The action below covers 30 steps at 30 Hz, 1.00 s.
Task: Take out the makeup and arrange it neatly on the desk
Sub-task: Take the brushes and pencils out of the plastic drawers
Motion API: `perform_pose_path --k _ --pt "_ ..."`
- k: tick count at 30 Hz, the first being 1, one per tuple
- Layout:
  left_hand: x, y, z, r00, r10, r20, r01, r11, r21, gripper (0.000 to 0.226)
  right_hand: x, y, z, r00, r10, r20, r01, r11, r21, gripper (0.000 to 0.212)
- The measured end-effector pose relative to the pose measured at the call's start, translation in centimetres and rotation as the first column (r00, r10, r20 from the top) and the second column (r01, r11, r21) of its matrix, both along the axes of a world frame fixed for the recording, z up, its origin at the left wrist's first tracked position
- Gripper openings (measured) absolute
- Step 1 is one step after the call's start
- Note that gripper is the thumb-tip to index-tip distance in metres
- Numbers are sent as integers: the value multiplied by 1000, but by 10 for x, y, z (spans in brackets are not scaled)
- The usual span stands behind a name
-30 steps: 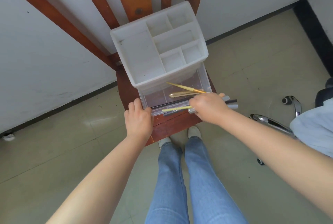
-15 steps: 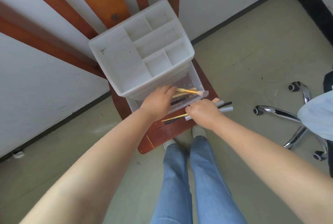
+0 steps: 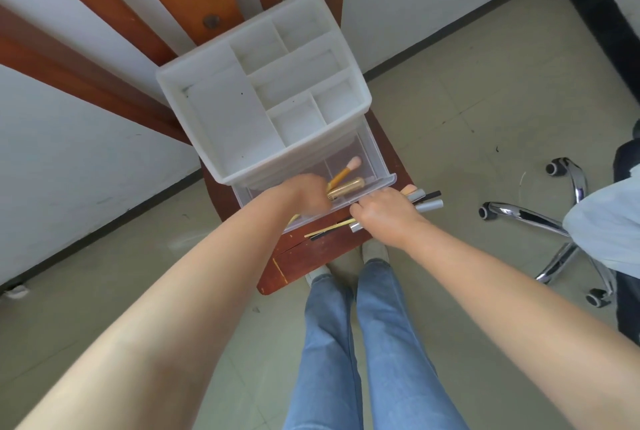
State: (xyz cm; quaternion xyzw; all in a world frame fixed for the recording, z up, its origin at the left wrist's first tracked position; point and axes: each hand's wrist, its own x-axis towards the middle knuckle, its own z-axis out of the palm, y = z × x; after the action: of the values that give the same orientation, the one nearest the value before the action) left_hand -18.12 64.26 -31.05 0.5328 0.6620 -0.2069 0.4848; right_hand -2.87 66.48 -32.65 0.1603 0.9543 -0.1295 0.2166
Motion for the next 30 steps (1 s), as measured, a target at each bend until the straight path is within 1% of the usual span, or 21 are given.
perform_pose_path --k 3,5,6,8,9,10,11,12,13,15,16,18,19,21,23,24,26,28,30 --pt "-1 3 -2 1000 6 15 -6 999 -48 14 4 2 -7 998 48 -47 -46 998 45 47" --pt "-2 4 0 999 -26 22 26 999 -37 14 0 2 1 998 58 -31 -55 995 81 45" --pt "-2 5 2 999 -36 30 37 999 -21 16 -1 2 7 998 67 0 -67 993 92 40" --pt "-2 1 6 998 -19 54 17 999 34 26 -4 5 17 995 48 87 -55 995 80 23" --pt "-2 -2 10 998 9 70 -13 998 65 27 -2 7 14 988 45 149 -56 996 71 22" --pt "-3 -7 15 996 38 84 -47 994 97 26 -3 9 17 980 5 201 -13 999 42 23" --pt "-6 -14 21 993 70 95 -82 988 130 24 -5 9 19 985 10 171 -19 999 50 22" --pt "-10 -23 27 989 100 105 -116 980 160 24 -8 10 25 991 28 129 -41 994 99 20" --pt "-16 -32 34 985 130 111 -149 971 186 24 -11 12 23 992 47 121 -62 990 127 21" --pt "-32 -54 48 973 205 104 -224 948 227 23 -23 15 25 983 82 162 -101 988 113 23" --pt "-41 -66 55 964 251 85 -264 935 238 20 -29 18 26 990 88 110 -102 986 130 25" --pt "-57 -88 62 936 352 13 -344 905 252 15 -44 23 26 991 48 122 -64 988 139 23" --pt "-62 -98 65 917 398 -26 -379 889 255 14 -51 24 22 992 12 126 -31 988 150 27" --pt "-68 -115 67 881 468 -78 -437 865 248 11 -67 29 17 989 -75 130 60 991 118 37" --pt "-68 -129 69 846 523 -103 -490 840 232 7 -83 32 20 984 -141 106 128 984 122 36" --pt "-66 -134 71 833 542 -113 -509 830 226 6 -89 34 22 984 -136 112 122 984 128 32" --pt "-62 -137 80 824 552 -130 -520 827 215 12 -92 37 31 987 -56 151 33 988 148 24" --pt "-62 -128 96 831 535 -154 -497 838 226 15 -85 35 46 984 45 174 -73 985 156 20" --pt "-64 -108 119 846 501 -182 -444 852 278 10 -74 36 64 977 107 187 -133 982 136 20"
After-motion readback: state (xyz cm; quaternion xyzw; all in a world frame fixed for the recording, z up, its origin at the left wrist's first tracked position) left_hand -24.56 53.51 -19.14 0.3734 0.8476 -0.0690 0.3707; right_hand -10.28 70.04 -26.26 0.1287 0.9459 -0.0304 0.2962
